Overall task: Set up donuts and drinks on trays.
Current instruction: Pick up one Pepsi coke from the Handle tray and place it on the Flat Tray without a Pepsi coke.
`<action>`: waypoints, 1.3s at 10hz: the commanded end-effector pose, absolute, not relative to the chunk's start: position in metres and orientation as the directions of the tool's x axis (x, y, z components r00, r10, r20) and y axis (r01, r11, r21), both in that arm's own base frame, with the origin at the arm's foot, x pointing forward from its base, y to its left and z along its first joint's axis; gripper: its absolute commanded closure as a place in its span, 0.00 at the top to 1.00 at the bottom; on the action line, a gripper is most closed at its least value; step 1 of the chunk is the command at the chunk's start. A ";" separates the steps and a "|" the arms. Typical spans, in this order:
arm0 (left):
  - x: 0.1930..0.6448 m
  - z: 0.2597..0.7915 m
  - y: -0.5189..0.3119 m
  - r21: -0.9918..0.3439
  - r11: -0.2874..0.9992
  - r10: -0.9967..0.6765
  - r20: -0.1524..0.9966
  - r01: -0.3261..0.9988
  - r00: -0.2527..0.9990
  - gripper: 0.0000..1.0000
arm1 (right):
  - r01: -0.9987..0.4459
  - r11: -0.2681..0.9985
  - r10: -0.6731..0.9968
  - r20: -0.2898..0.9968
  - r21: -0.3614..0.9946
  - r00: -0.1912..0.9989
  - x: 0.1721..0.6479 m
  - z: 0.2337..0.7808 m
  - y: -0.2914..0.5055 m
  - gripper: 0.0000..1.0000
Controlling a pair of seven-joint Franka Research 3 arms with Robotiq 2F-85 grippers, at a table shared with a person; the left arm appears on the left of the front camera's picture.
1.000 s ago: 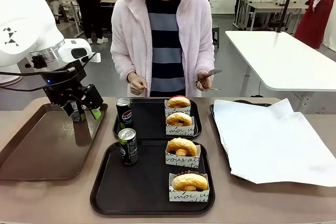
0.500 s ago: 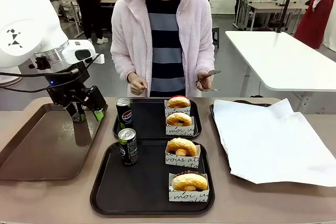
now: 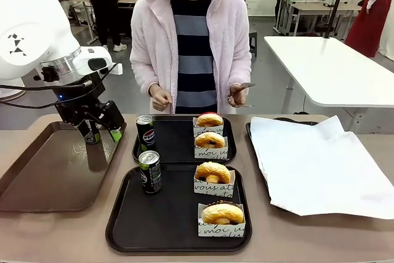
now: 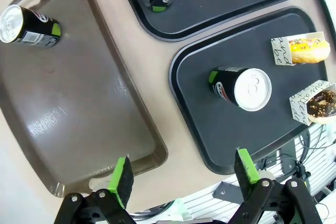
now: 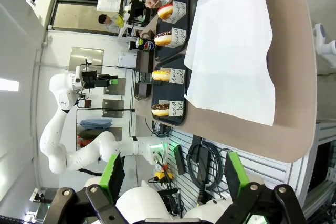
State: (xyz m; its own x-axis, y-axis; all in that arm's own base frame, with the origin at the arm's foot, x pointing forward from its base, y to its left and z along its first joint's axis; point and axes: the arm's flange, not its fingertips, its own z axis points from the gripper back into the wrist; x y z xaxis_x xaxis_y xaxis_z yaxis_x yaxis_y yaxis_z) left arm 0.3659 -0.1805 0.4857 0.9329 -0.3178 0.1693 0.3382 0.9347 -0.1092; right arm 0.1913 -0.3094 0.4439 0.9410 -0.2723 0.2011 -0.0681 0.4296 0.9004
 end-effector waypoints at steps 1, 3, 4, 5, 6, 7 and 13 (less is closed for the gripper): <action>0.382 0.496 -0.132 -0.214 0.912 -0.324 0.149 0.350 0.934 1.00 | -0.077 0.419 -0.275 0.207 0.905 0.939 0.191 0.444 -0.310 1.00; 0.373 0.497 -0.062 -0.357 0.884 -0.262 0.160 0.303 0.952 1.00 | -0.077 0.419 -0.275 0.207 0.905 0.939 0.191 0.444 -0.310 1.00; 0.378 0.502 -0.028 -0.433 0.856 -0.239 0.154 0.283 0.959 1.00 | -0.077 0.419 -0.275 0.207 0.905 0.939 0.191 0.444 -0.310 1.00; 0.369 0.495 0.005 -0.500 0.829 -0.193 0.160 0.248 0.968 1.00 | -0.077 0.419 -0.275 0.207 0.905 0.939 0.191 0.444 -0.310 1.00; 0.369 0.495 0.042 -0.577 0.783 -0.177 0.149 0.231 0.973 1.00 | -0.077 0.419 -0.275 0.207 0.905 0.939 0.191 0.444 -0.310 1.00; 0.367 0.494 0.072 -0.631 0.744 -0.153 0.157 0.218 0.976 1.00 | -0.077 0.419 -0.275 0.207 0.905 0.939 0.191 0.444 -0.310 1.00; 0.376 0.415 0.189 -0.885 0.441 0.058 0.197 0.152 0.979 1.00 | -0.077 0.419 -0.275 0.207 0.905 0.939 0.191 0.444 -0.310 1.00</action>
